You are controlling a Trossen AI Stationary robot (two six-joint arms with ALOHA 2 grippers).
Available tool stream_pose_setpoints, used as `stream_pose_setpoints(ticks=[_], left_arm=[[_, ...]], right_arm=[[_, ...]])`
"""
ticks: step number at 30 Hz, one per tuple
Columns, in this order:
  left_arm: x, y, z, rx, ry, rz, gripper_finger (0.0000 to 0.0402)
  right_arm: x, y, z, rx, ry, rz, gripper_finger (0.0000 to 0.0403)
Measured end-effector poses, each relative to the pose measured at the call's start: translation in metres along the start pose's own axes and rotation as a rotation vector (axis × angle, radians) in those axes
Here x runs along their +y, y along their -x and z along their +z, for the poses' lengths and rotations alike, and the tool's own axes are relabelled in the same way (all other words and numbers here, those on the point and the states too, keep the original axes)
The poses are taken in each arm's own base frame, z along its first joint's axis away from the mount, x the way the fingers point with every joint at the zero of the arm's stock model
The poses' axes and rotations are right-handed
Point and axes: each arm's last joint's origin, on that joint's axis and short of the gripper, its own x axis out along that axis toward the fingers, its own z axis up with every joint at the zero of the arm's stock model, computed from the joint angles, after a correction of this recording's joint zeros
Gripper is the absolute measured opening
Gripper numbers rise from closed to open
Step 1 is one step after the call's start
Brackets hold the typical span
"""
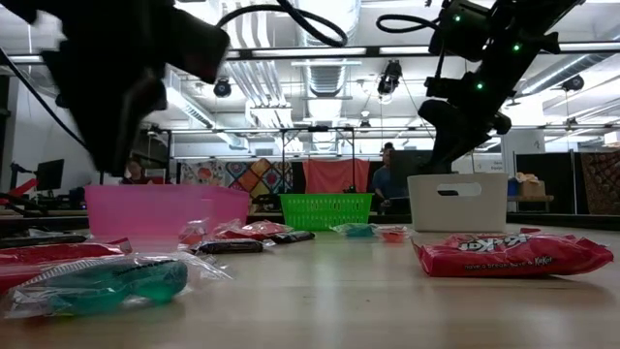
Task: Sort candy
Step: Put the red chocolate bar into the pink bin
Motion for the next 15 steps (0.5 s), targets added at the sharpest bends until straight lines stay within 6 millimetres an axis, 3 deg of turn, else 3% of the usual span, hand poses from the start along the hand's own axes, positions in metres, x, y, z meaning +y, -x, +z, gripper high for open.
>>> stream_pose_setpoints(ticks=[8, 15], left_arm=[[-0.036, -0.003, -0.015, -0.049, -0.099, -0.216, 0.0163], [-0.043, -0.017, -0.023, -0.099, -0.080, -0.252, 0.0155]], right_arm=[[0.002, 0.004, 0.007, -0.019, -0.010, 0.011, 0.0172], [0.004, 0.008, 0.014, -0.015, -0.004, 0.068, 0.0164]])
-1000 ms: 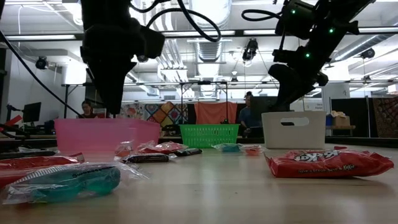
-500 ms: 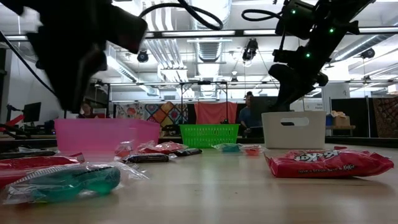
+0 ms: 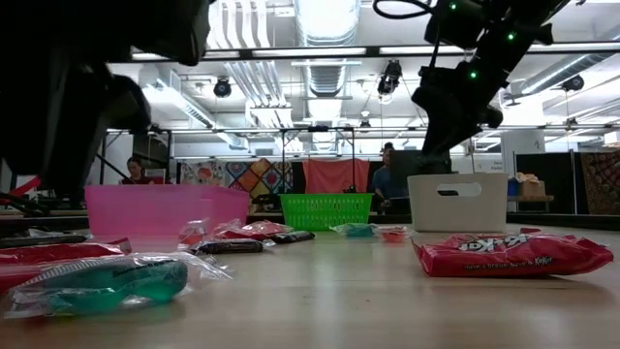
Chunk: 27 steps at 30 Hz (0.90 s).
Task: Sort candy
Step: Put the red chocolate bar into the pink bin
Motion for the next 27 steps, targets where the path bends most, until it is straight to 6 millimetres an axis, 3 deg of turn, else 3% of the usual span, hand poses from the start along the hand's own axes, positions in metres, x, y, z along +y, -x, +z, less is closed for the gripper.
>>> stream_pose_setpoints(ticks=[13, 22, 27], left_arm=[[-0.004, -0.008, -0.006, -0.129, 0.073, 0.087, 0.0155], [-0.006, -0.043, -0.003, -0.118, 0.075, 0.112, 0.0154], [-0.005, -0.048, -0.003, -0.113, 0.071, 0.128, 0.0144]], right_arm=[[0.009, 0.005, -0.001, 0.020, 0.016, 0.087, 0.0164], [0.010, 0.005, -0.001, 0.017, 0.017, 0.093, 0.0151], [0.010, 0.005, -0.001, 0.017, 0.015, 0.093, 0.0145]])
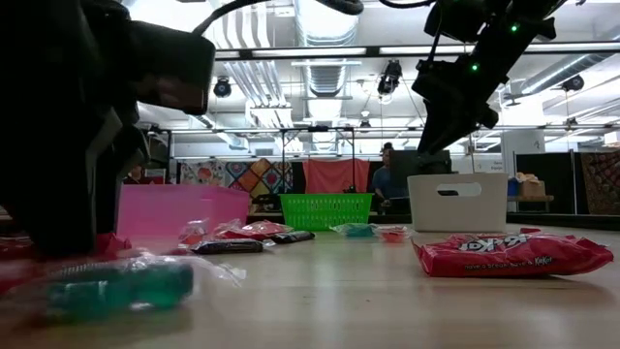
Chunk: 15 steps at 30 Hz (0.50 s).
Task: Sort candy
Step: Put the red chocolate bar into the pink bin
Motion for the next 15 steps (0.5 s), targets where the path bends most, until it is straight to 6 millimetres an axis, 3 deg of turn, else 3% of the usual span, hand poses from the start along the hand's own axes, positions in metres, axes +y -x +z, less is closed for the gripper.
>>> stream_pose_setpoints(ticks=[9, 15], left_arm=[[0.007, 0.017, 0.000, 0.000, -0.016, 0.033, 0.0018], [0.021, 0.050, 0.008, -0.066, -0.057, 0.111, 0.0018]], right_arm=[[0.000, 0.000, 0.000, -0.002, 0.008, 0.001, 0.0144], [0.000, 0.000, 0.000, -0.004, 0.042, 0.003, 0.0135]])
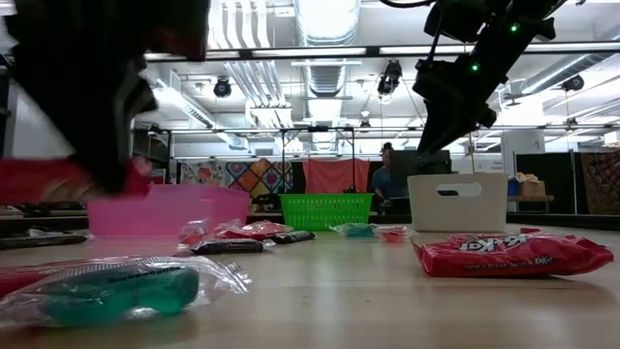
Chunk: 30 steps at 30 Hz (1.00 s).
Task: Sort candy
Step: Put the red chocolate bar into the pink bin
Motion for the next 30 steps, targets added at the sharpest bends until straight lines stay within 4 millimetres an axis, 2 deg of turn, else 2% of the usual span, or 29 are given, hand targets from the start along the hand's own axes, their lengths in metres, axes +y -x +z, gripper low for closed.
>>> stream_pose_setpoints(ticks=[4, 7, 10, 13, 15, 18, 22, 26, 30], left_arm=[[0.025, 0.028, 0.015, -0.090, -0.005, 0.056, 0.0009], [0.053, 0.052, 0.033, -0.203, -0.001, 0.104, 0.0008], [0.090, 0.070, 0.050, -0.281, 0.000, 0.169, 0.0007], [0.137, 0.076, 0.065, -0.306, 0.060, 0.263, 0.0007], [0.171, 0.071, 0.072, -0.308, 0.153, 0.343, 0.0007], [0.220, 0.053, 0.071, -0.244, 0.294, 0.429, 0.0007], [0.274, 0.030, 0.067, -0.176, 0.474, 0.447, 0.0010], [0.313, 0.014, 0.061, -0.092, 0.603, 0.455, 0.0026], [0.336, 0.004, 0.056, -0.032, 0.649, 0.479, 0.0043]], right_arm=[[0.000, 0.001, 0.000, -0.004, 0.028, 0.004, 0.0129], [-0.001, 0.003, 0.002, -0.018, 0.049, 0.009, 0.0127], [0.000, 0.005, 0.004, -0.041, 0.061, 0.017, 0.0128], [-0.001, 0.006, 0.005, -0.049, 0.067, 0.017, 0.0126], [-0.001, 0.006, 0.005, -0.050, 0.067, 0.018, 0.0123], [-0.001, 0.006, 0.005, -0.055, 0.071, 0.020, 0.0118], [0.000, 0.006, 0.007, -0.071, 0.082, 0.025, 0.0111], [0.001, 0.006, 0.009, -0.091, 0.074, 0.032, 0.0104], [0.001, 0.006, 0.009, -0.089, 0.073, 0.032, 0.0099]])
